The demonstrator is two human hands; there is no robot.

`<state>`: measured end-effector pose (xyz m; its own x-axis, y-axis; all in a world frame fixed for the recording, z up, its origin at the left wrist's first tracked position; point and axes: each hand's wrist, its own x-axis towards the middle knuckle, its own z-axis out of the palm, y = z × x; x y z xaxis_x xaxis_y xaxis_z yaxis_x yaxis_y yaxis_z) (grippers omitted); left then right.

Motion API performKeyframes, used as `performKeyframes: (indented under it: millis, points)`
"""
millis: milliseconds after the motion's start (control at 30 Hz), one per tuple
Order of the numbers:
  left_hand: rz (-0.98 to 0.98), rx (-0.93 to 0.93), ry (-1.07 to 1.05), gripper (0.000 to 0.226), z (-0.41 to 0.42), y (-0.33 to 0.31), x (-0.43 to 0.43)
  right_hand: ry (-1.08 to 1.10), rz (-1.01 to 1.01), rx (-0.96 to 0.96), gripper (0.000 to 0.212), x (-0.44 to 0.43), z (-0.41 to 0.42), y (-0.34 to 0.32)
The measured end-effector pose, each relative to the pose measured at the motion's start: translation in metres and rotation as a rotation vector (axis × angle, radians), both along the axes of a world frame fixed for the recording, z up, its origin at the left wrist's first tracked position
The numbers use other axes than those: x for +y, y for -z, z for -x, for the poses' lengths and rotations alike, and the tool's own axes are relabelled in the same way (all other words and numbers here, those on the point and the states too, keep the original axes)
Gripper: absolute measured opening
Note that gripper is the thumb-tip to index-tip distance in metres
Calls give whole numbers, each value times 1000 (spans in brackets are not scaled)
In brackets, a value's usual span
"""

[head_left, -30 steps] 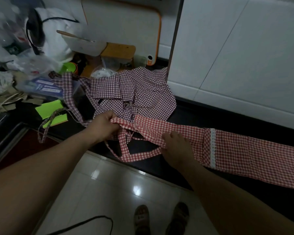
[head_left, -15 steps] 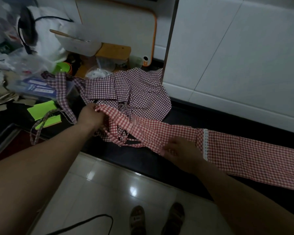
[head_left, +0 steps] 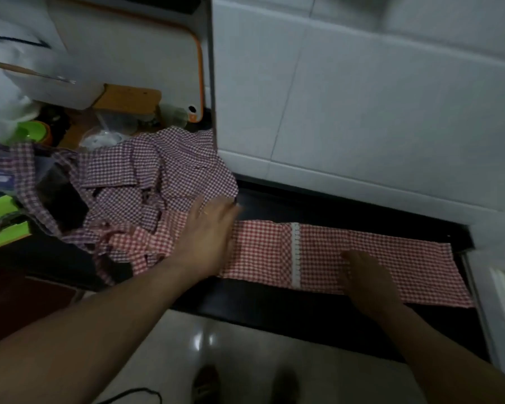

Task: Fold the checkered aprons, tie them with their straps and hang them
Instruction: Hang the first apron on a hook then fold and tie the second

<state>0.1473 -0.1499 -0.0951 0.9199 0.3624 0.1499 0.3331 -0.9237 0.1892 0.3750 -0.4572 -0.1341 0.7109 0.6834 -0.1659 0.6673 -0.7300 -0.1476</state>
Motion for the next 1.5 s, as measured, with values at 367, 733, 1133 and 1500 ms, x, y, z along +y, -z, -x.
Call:
performKeyframes:
  millis: [367, 733, 1133, 1500]
  points:
    - [-86, 451, 193, 96, -45, 59, -101, 80, 368, 17, 89, -176, -104, 20]
    - [-163, 351, 40, 51, -67, 62, -114, -32, 147, -201, 35, -197, -132, 31]
    - [283, 833, -34, 11, -79, -79, -40, 124, 324, 331, 29, -168, -140, -95]
    - [-65, 244, 86, 53, -124, 48, -104, 116, -101, -177, 38, -116, -133, 6]
